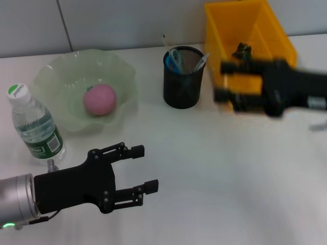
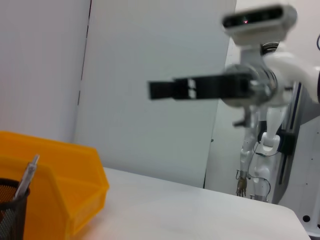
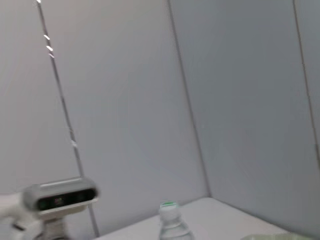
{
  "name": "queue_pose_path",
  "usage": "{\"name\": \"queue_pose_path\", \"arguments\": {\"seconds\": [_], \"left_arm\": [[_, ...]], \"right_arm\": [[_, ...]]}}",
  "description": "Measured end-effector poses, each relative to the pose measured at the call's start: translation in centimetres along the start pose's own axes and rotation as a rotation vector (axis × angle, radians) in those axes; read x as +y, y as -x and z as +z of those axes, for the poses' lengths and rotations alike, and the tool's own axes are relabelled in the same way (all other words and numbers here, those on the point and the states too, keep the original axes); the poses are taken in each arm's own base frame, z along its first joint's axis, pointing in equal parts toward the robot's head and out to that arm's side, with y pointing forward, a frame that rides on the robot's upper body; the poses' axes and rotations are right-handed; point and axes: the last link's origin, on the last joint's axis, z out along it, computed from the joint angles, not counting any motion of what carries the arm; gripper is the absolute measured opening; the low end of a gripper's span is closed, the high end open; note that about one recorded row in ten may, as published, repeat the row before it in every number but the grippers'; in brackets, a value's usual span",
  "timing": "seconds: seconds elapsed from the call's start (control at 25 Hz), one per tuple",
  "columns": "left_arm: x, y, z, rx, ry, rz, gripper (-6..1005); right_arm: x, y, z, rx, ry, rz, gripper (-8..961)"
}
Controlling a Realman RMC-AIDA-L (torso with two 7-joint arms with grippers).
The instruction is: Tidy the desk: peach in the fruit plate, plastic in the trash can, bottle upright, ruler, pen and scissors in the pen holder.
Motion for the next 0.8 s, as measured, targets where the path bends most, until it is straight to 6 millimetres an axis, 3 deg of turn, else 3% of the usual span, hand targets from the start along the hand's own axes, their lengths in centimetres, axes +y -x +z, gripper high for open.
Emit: {"name": "queue_pose_path", "arguments": {"seconds": [0.04, 0.08, 0.24, 0.44, 0.8], "left_arm": [[0.0, 0.1, 0.0, -0.004, 0.001, -0.005, 792], [0.0, 0.1, 0.0, -0.004, 0.001, -0.005, 792], [-0.1, 0.2, 0.0, -0.015, 0.008, -0.004, 790], [-0.4, 0.3, -0.4, -0.031, 0.009, -0.014, 786], [-0.9, 0.6, 0.0, -0.103, 0.051, -0.036, 786]], "right_arm": [[0.3, -2.0, -1.0, -0.037, 0.017, 0.029, 708], [0.3, -2.0, -1.0, -0.037, 0.017, 0.029, 708], [0.6, -5.3, -2.5, -0.120, 0.028, 0.069, 709], [0.9, -8.8, -2.3, -0.019, 0.062, 0.108, 708], [1.2, -10.7, -1.5, 0.137, 0.105, 0.099, 707]]}}
